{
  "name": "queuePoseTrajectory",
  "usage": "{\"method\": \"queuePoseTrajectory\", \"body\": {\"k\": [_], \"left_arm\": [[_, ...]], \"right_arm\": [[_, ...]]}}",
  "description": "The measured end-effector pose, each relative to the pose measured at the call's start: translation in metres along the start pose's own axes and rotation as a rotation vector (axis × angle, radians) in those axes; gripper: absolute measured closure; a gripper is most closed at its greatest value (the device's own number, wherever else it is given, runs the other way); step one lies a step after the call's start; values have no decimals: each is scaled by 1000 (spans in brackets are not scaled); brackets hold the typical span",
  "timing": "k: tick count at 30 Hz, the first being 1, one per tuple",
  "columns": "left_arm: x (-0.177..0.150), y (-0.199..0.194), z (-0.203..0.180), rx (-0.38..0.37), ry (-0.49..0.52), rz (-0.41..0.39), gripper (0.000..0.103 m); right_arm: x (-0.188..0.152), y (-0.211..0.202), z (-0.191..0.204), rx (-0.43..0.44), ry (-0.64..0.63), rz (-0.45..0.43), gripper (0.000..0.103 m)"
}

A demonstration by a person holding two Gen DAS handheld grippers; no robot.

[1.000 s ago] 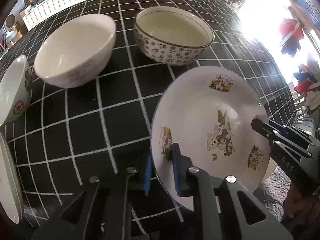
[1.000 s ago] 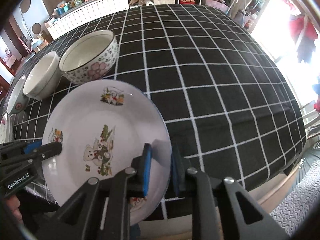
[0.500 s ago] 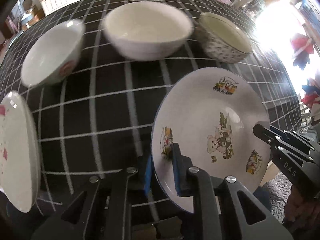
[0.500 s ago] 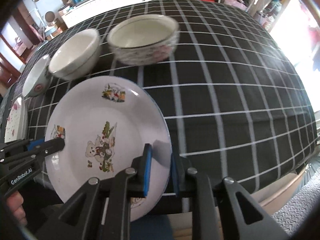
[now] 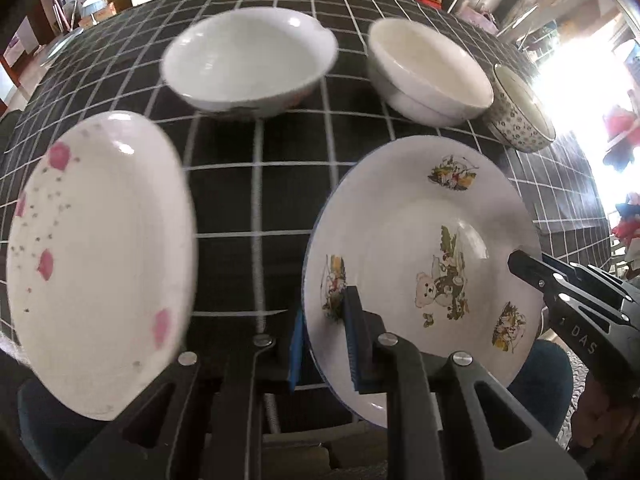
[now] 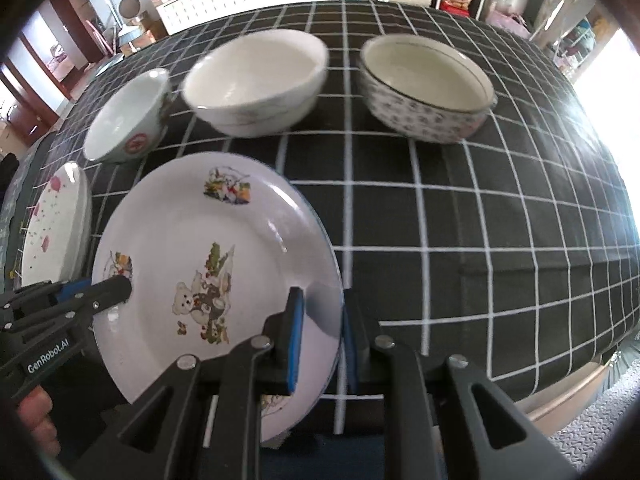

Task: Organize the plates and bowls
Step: 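Lift the cartoon-print plate and carry it over the plate stack, then lower the cartoon-print plate onto the pink-petal plate with the left tool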

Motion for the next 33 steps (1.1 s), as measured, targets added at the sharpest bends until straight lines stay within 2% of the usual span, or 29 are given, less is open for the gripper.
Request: {"method": "queuePoseTrajectory", "body": {"k": [3,9,10,22,33], "left_arm": [[-1,-8,3,-1,-8,-17,87],[-6,-37,32,-17,-31,-51,87],[-1,-34,25,-15,-35,-56,87],[-9,-68,125,56,-128,-88,87],[-15,-71,180,103,-203,-81,87]], "right_arm": [[-2,-8,10,11,10,-10,81],[6,-16,34,25,8,-31,81],[8,-17,41,28,2,-33,81],[26,-8,140,79,-108,-33,81],[35,21,188,76,-167,19,81]]}}
Point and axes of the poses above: each gripper's, at about its wrist camera, not at the fingertips, and y roughly the way its jaws point, z to its left, x to its top, the point moved 7 cm from there along y, roughly the way its jaws point, and after that the axes turned 7 degrees about x, right-handed, at the moved point
